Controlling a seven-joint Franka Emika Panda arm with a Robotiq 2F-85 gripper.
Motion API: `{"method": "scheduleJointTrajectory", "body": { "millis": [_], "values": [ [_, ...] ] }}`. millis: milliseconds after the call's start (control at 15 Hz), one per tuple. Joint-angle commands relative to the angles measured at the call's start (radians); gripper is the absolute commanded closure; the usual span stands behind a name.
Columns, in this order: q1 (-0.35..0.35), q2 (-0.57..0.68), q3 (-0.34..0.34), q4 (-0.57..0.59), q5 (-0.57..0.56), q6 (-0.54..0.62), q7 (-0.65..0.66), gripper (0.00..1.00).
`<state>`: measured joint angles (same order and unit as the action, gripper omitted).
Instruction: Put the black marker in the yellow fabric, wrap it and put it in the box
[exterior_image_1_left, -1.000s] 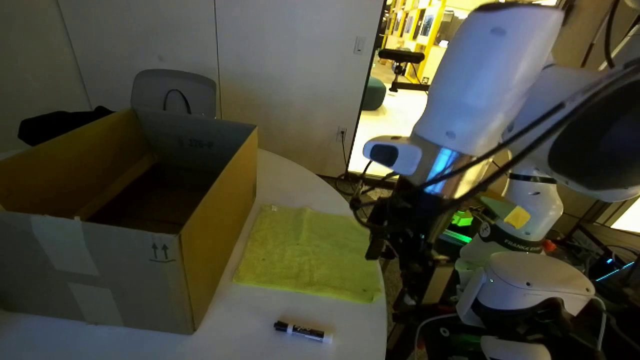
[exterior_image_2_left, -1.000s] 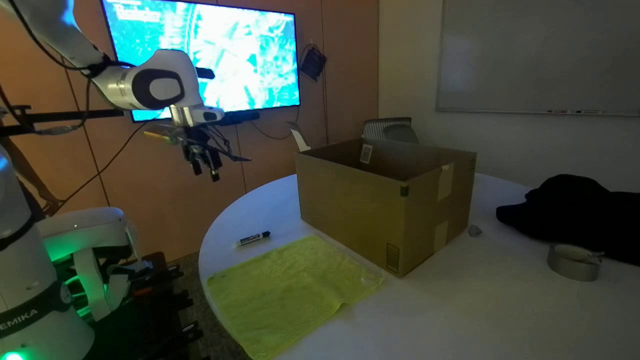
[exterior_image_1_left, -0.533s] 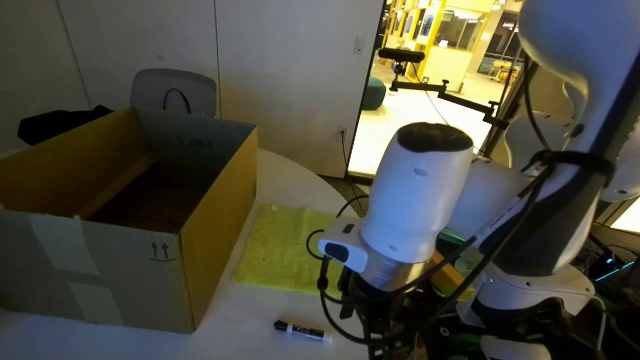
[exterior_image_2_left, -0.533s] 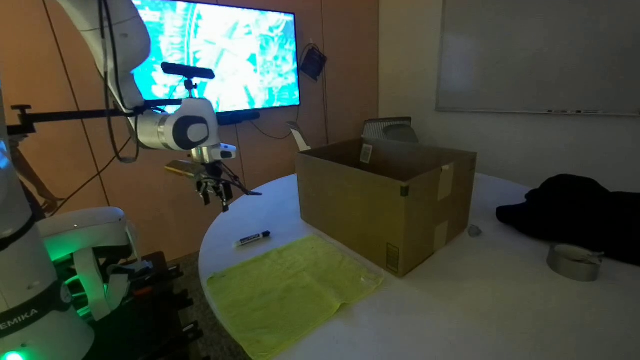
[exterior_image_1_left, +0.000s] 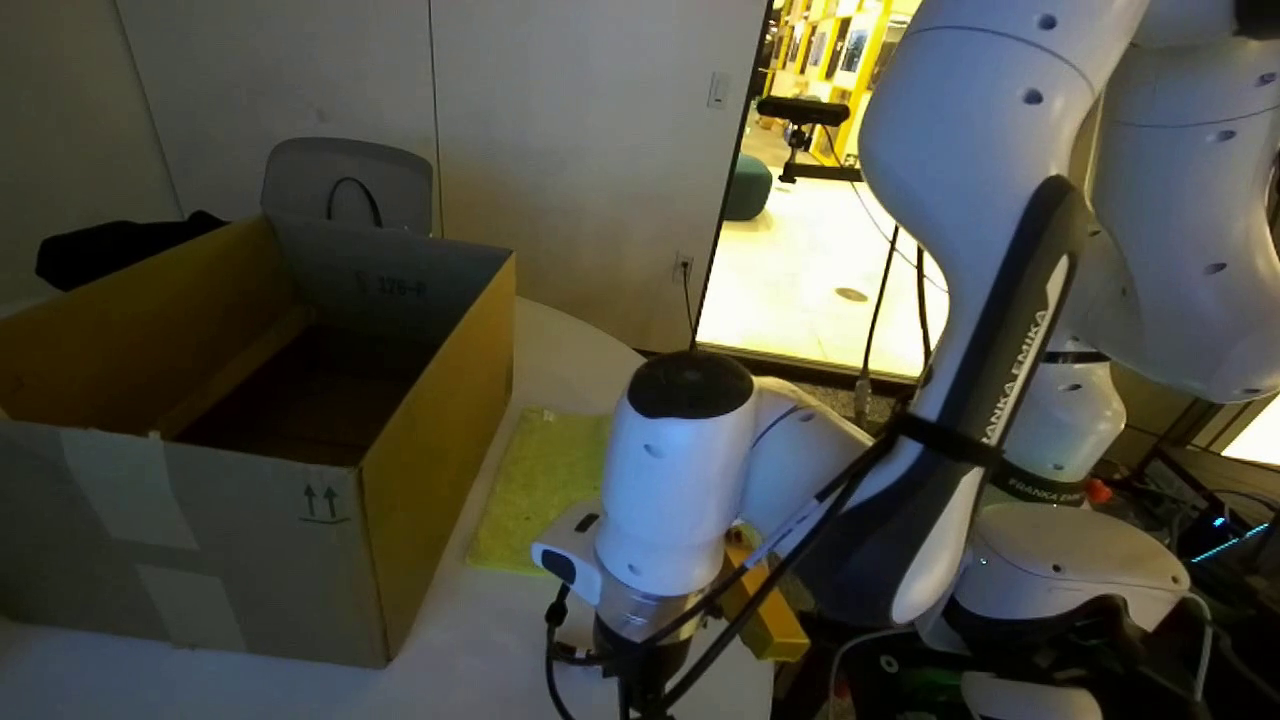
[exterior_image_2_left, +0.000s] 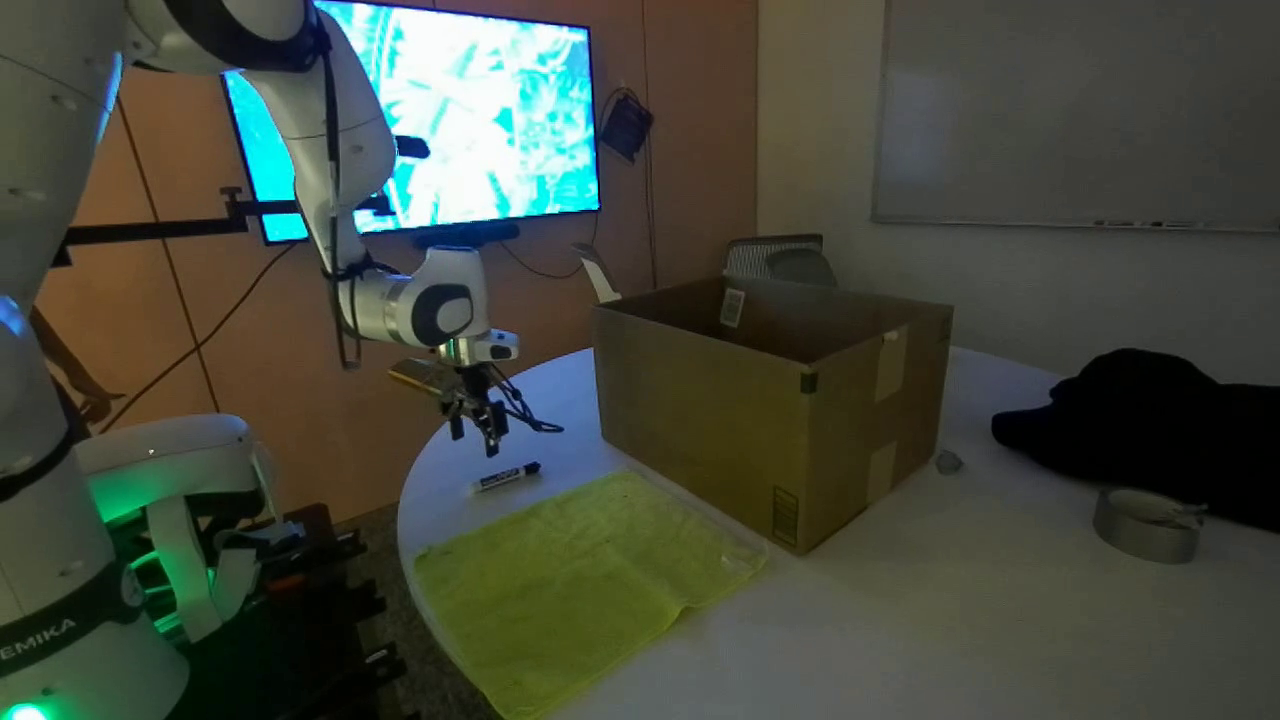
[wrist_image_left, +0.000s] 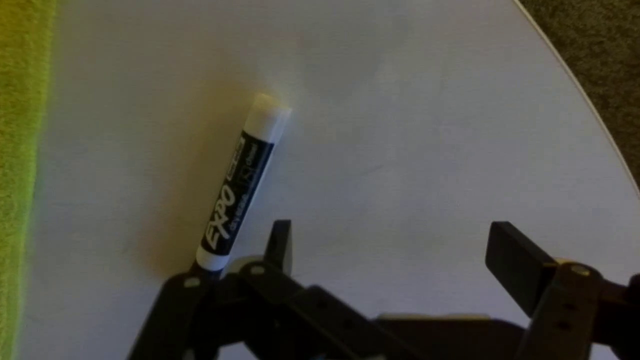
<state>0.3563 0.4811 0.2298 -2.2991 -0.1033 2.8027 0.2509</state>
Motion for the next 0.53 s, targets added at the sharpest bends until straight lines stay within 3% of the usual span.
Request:
{"method": "scheduleJointTrajectory", "body": {
  "millis": [0, 467],
  "values": [
    [0.020, 0.054, -0.032, 0.050, 0.020, 0.041, -0.015, 0.00],
    [0.043, -0.038, -0.082, -0.029, 0.001, 0.059, 0.009, 0.00]
  ]
}}
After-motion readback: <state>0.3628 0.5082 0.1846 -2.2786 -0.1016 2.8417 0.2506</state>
